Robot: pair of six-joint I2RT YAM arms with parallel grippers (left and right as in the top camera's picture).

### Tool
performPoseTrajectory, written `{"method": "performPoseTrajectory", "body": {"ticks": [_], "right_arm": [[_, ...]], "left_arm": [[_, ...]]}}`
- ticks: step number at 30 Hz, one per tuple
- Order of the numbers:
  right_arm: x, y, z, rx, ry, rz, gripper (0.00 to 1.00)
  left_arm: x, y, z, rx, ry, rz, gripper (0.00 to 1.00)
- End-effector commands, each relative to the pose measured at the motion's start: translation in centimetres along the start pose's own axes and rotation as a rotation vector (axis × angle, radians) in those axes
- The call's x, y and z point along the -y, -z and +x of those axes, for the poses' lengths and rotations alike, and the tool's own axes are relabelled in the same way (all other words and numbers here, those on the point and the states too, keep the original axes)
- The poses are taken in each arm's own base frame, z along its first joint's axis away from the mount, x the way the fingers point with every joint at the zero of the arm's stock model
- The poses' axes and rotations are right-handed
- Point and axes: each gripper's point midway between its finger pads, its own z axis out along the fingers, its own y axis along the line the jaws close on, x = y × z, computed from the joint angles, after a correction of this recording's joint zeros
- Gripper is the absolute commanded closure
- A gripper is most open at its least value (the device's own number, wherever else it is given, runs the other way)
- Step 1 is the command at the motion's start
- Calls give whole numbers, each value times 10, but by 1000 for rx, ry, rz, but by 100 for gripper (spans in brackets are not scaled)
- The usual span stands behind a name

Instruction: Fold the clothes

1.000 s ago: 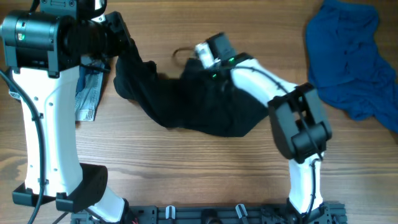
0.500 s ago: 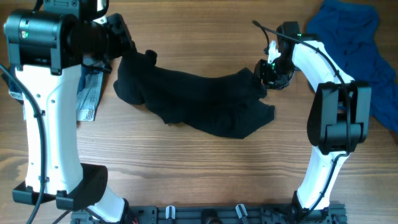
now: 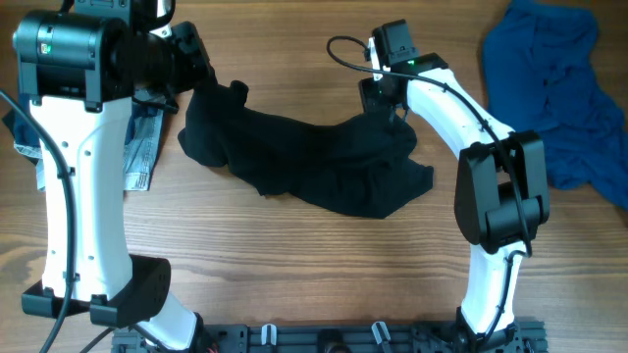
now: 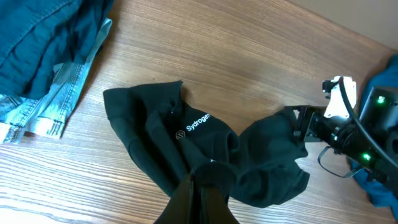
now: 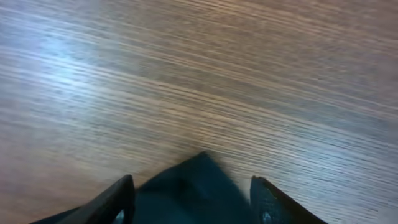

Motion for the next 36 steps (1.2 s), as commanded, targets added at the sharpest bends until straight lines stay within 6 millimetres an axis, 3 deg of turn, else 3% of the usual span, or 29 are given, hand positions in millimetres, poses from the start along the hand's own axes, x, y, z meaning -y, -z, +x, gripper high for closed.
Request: {"method": "performPoseTrajectory", "body": {"ticks": [1,6,9,13,15,16,20,21,23,26,28,30,32,34,35,36], "right_arm": [[16,-2,-6,16,4,72,40],[6,-24,16,-68,5,25,40],[-10,-40,28,-110,-8,-63,40],[-13,-56,40,-149,-18,-67,41],[-13,-60,44,-161,-18,-65,69],[-12,-60,44,-159,-29,-59,94],[3,-39,29,-137,-64,-29,96],[8,-27,21,-122,-72,-28,96],[28,27,-14,-53,-93,-29,96],[58,116,-52,67,-105,-22,96],[84,191,-66,177,-122,6,96],[111,268,-65,315,-171,45,96],[129,321,-54,405,-208,81,96],[139,356,-42,465,-235,108,96],[145,391,-29,529,-255,133,96],[147,411,-22,569,-266,146,96]], "left_arm": [[-2,-2,0,-5,0,-8,96],[-2,-2,-1,-2,0,-6,96],[-2,-2,-1,-2,0,-6,96],[-2,-2,-1,-1,-1,-7,96],[-5,-2,-3,8,-1,-25,96],[-6,-2,-3,11,-1,-31,96],[-9,-2,-5,23,-1,-49,96],[-10,-2,-7,28,-1,-52,96],[-16,-1,-16,77,-1,-94,96],[-18,4,-34,161,-6,-113,96],[-19,15,-45,232,0,-118,96],[-15,45,-56,346,11,-74,96],[-11,76,-60,438,19,-26,96],[-10,100,-61,505,17,7,96],[-11,129,-58,575,10,41,96],[-11,147,-55,619,14,64,96]]}}
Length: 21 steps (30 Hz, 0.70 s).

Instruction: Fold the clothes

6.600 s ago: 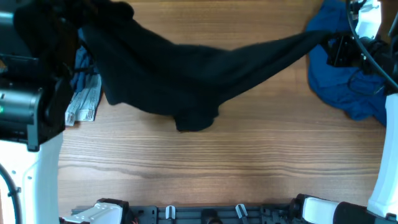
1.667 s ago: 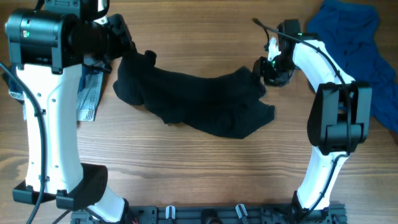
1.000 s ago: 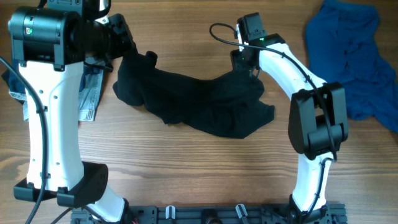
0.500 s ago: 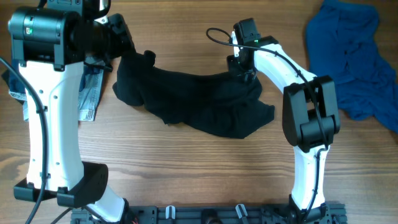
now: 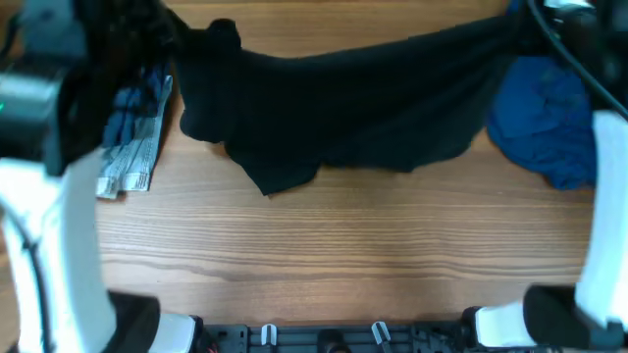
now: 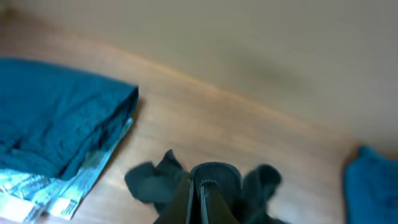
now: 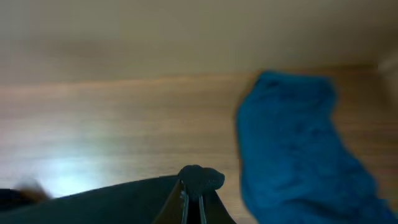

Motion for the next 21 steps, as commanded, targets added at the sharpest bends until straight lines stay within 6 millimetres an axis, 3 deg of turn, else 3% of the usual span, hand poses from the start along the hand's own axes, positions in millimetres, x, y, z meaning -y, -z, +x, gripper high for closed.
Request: {"method": "performPoseTrajectory", "body": {"ticks": [1,6,9,11,13,16,19,21], "right_arm": [[15,71,-15,151,-11,35,96],[16,165,-12,333,-15,48,96],[16,202,3,377,-45,54,96],[20,209,10,374,-72,76,96],[24,204,19,330,-96,100,96],[26,165,27,199,-104,104,96],[28,106,40,7,-114,106,96],[25,49,53,-160,-122,84,96]], "left_arm": [[-8,86,-29,221,17,75,96],[-26,201,-37,465,67,196,96],[-37,242,-29,540,82,233,96],[-38,245,-28,542,82,234,96],[-35,230,-29,509,75,217,96],[-24,183,-33,413,55,169,96],[-22,122,-36,314,33,56,96],[-20,51,-32,198,5,-54,96]]}}
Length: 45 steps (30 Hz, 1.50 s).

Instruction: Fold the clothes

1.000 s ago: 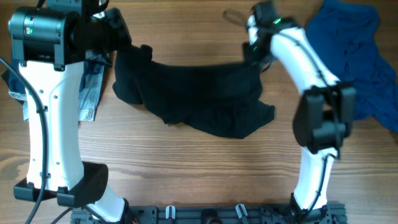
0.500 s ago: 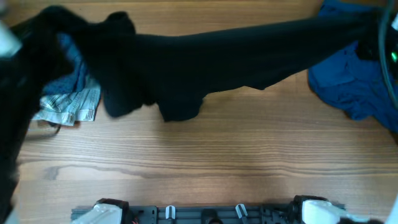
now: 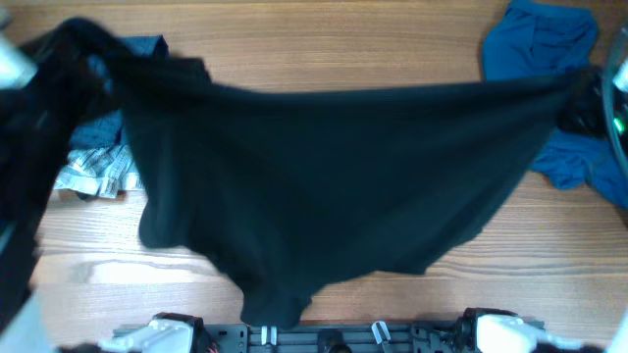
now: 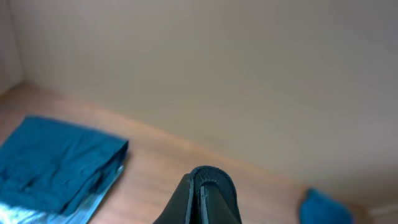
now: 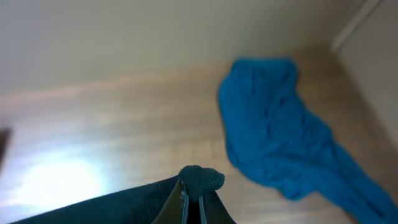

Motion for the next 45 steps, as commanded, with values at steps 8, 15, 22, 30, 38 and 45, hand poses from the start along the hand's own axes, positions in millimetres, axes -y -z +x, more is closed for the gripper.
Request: {"method": "performPoseTrajectory", "body": {"ticks": [8,15,22,30,38,45], "right_arm": [[-8,-237,57,-486,-29,-10,96],[-38,-405,101,-480,12,-92,96],[-68,-452,75,-281,54,-141,96],[-62,-442,99,-391,62,-145,96],[-34,-394,96,-485,-27,-195,96],[-17,-364,129,-662,-45,-167,96]], "left_arm": [[-26,-255,128,-403,-142,-300,96],[-30,-367,188,-399,-141,-300,96],[-28,-424,194,-274,-108,-263,96],[-42,-417,215,-369,-128,-302,96],[-51,-386,257,-598,-141,-312,96],[-53,-338,303,-893,-122,-297,96]]}}
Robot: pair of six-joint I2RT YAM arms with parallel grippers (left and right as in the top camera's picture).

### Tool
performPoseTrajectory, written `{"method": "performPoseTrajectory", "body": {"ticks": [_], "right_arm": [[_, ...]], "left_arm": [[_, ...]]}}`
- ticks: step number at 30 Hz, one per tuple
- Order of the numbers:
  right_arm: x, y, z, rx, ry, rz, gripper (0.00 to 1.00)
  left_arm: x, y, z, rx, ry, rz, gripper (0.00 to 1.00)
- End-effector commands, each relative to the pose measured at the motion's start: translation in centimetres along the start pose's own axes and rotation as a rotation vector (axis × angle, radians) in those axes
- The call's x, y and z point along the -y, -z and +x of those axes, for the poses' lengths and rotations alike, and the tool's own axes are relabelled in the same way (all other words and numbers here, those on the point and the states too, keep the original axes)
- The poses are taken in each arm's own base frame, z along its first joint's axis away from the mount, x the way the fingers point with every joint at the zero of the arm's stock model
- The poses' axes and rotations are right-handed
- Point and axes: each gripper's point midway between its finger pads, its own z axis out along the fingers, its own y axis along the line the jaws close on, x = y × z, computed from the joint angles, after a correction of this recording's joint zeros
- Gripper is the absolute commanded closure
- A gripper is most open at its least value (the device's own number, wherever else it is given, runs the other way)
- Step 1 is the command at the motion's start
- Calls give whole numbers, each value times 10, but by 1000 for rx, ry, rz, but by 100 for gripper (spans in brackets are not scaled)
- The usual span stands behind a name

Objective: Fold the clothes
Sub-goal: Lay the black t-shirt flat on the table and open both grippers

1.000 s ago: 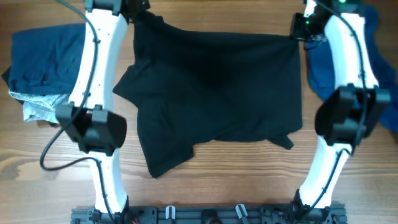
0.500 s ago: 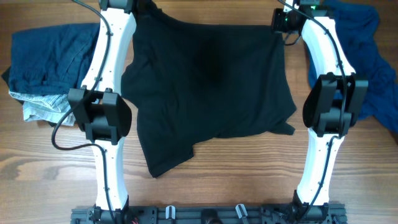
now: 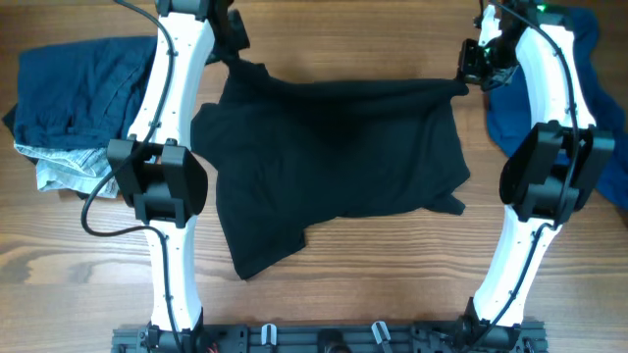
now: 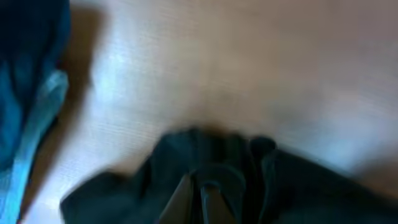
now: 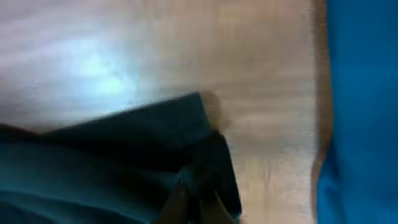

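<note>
A black garment [image 3: 334,157] lies spread across the middle of the wooden table, its far edge stretched between both arms. My left gripper [image 3: 234,61] is shut on the garment's far left corner [image 4: 208,168]. My right gripper [image 3: 469,78] is shut on the far right corner [image 5: 199,162]. The garment's near edge is uneven, with a flap hanging toward the front left [image 3: 260,250]. Both wrist views are blurred.
A folded dark blue and denim pile [image 3: 74,93] lies at the far left, also seen in the left wrist view [image 4: 25,93]. A crumpled blue garment [image 3: 599,98] lies at the far right, next to my right gripper [image 5: 364,106].
The black garment was held high, close to the overhead camera. Now it lies spread on the table, with both grippers low at the far edge, still shut on its corners.
The black garment lay bunched on the table, my left gripper shut on its left part and my right open over its right end. Then both grippers held it stretched between them, then higher still. Now it lies flat and spread on the table.
</note>
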Motion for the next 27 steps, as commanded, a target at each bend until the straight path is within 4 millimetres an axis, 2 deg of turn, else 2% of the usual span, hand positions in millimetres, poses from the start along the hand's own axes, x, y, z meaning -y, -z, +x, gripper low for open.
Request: {"method": "performPoseTrajectory", "body": {"ticks": [1,6,10,13,14,15,16,17,20,22,23,27], "right_arm": [[-5,14,3,3,21,-7,96],[8,5,25,-82,6,54,96],[10,1,35,-123,1,58,96],[16,1,40,-140,-2,90,95],[17,2,42,-150,-1,100,90],[17,2,45,-161,-3,101,73],[17,3,46,-165,-4,101,60],[17,3,47,-168,-6,101,55],[12,7,50,-177,-10,72,52],[5,18,47,-155,-6,49,51],[0,32,44,-119,0,32,51],[-11,77,32,5,24,22,51]], "left_arm": [[-3,6,18,-85,-5,12,96],[-15,9,43,-184,-15,-35,96],[-27,16,66,-283,-24,-82,96],[-32,19,76,-325,-27,-102,93],[-33,20,79,-339,-29,-108,87],[-34,21,81,-349,-29,-109,74],[-34,22,82,-354,-29,-108,49],[-34,22,82,-354,-29,-107,36],[-34,23,83,-356,-30,-108,35],[-34,28,80,-342,-28,-102,38],[-33,35,76,-317,-26,-90,39],[-29,74,58,-194,-15,-31,38]]}}
